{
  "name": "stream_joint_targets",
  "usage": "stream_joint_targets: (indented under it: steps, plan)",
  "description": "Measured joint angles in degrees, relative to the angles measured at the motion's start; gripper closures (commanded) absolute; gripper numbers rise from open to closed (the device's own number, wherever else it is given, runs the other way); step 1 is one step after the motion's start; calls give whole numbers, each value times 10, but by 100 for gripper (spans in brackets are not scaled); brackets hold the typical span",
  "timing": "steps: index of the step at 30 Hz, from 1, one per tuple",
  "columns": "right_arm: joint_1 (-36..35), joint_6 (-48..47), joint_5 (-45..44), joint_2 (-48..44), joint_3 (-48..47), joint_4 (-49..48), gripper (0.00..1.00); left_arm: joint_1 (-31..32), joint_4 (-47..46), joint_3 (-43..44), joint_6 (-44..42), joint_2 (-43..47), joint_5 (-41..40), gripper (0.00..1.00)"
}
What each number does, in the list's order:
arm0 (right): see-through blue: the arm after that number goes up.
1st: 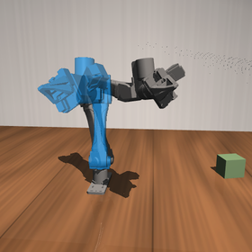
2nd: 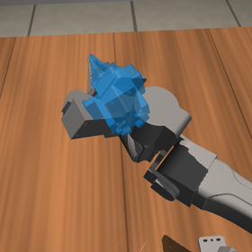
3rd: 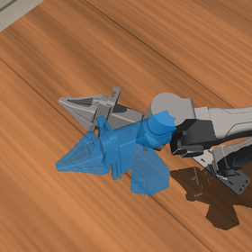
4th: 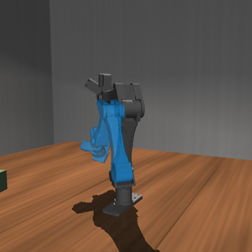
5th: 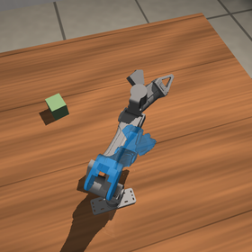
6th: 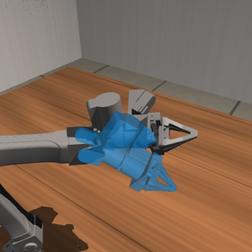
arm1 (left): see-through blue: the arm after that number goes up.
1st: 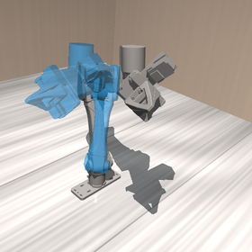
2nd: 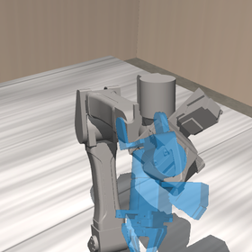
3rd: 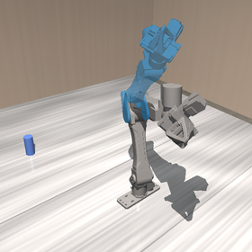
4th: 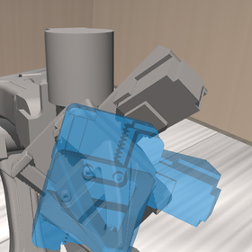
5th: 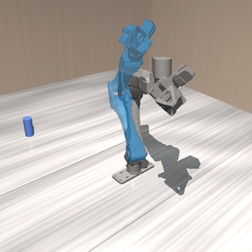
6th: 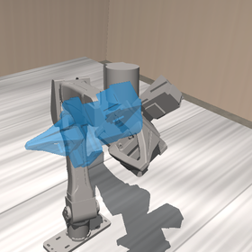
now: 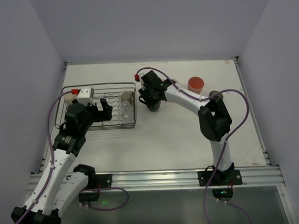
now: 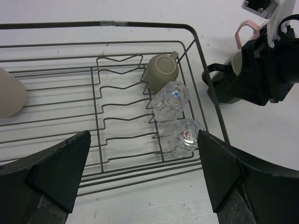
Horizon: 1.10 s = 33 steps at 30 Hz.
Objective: Unload the cups from the dish rack
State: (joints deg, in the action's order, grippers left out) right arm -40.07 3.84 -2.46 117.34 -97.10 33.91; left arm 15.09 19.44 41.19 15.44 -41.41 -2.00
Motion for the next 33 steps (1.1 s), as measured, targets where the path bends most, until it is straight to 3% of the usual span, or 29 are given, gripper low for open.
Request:
stream_joint_targets:
  steps: [4, 8, 9, 13, 16, 19, 22, 27, 33]
  plan:
    - [0, 0, 3, -5, 0, 4, 59, -9, 0, 0, 1, -18, -14, 0]
    - [0, 10, 5, -47, 18, 2, 36, -17, 8, 6, 11, -43, -34, 0]
    - [0, 15, 8, -70, 34, -3, 26, -20, 10, 10, 16, -51, -38, 0]
    - [0, 47, 41, -204, 128, -54, 12, -29, 12, 38, 44, -93, -57, 0]
    - [0, 73, 67, -314, 224, -114, 11, -51, 10, 70, 64, -140, -70, 0]
    - [0, 87, 81, -368, 289, -156, 11, -114, 4, 101, 81, -185, -68, 0]
    - [0, 88, 82, -370, 322, -178, 12, -172, -8, 128, 91, -229, -104, 0]
    - [0, 92, 87, -371, 351, -200, 13, -191, -35, 160, 89, -309, -166, 0]
    - [0, 98, 96, -371, 354, -220, 13, -234, -52, 185, 78, -422, -182, 3]
